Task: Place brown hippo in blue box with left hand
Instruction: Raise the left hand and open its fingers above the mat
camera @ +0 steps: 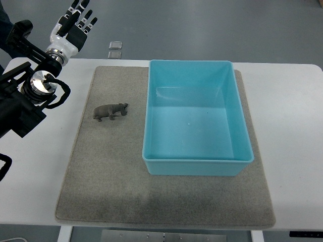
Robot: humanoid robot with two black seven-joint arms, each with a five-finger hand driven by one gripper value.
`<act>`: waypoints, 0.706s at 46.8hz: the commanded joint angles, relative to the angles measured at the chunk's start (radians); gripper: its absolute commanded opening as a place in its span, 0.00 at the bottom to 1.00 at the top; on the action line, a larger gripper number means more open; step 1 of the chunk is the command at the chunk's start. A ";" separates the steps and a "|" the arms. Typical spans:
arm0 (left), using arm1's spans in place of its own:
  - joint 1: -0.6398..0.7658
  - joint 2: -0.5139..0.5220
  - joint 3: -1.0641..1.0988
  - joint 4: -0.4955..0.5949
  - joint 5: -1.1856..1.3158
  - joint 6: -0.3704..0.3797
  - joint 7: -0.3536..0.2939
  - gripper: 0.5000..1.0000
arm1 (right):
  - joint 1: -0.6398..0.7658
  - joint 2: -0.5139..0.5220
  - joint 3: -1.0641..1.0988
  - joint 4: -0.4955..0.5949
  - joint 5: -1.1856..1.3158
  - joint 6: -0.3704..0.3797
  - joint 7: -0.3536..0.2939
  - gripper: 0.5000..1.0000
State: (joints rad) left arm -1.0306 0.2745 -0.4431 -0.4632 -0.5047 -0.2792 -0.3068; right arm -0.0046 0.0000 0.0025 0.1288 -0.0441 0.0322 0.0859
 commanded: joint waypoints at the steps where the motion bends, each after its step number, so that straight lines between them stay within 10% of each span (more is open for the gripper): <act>1: 0.001 -0.001 0.000 0.000 0.000 0.000 0.000 0.99 | 0.000 0.000 -0.001 0.000 0.001 0.000 0.000 0.87; 33: -0.008 0.006 0.017 -0.017 0.032 0.003 -0.006 0.99 | 0.000 0.000 -0.001 0.000 0.000 0.000 0.000 0.87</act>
State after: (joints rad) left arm -1.0309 0.2789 -0.4291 -0.4764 -0.4928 -0.2789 -0.3150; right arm -0.0045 0.0000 0.0024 0.1289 -0.0445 0.0322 0.0859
